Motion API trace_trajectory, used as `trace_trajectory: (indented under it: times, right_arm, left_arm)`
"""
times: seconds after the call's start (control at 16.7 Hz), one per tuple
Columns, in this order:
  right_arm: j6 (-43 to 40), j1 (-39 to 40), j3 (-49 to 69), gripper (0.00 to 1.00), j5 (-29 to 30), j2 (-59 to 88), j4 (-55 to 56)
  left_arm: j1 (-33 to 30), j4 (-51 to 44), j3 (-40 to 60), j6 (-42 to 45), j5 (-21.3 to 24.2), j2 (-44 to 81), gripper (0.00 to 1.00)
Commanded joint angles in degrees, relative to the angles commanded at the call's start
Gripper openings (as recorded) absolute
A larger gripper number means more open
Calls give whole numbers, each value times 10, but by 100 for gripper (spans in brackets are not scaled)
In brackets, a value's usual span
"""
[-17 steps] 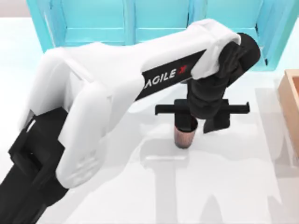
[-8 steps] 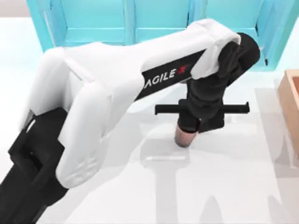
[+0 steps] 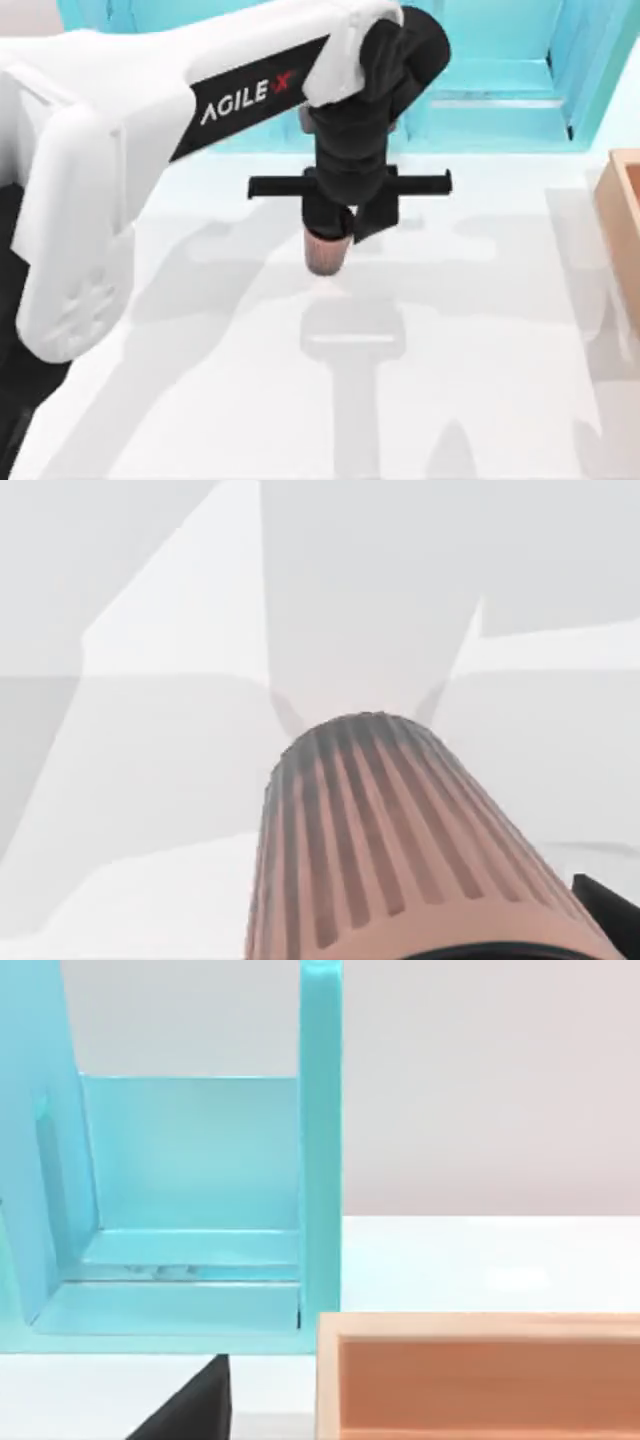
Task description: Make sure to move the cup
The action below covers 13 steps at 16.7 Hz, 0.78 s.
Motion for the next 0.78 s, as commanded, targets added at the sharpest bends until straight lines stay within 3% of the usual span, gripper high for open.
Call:
trace_trajectory:
  times: [0.48,0.78]
  right_arm:
    - [0,0,0,100,0,0,0]
    - [0,0,0,100,0,0,0]
  left_arm:
    - [270,19,-289,262,55,-242,0]
    - [307,23,-326,298,65,-279,0]
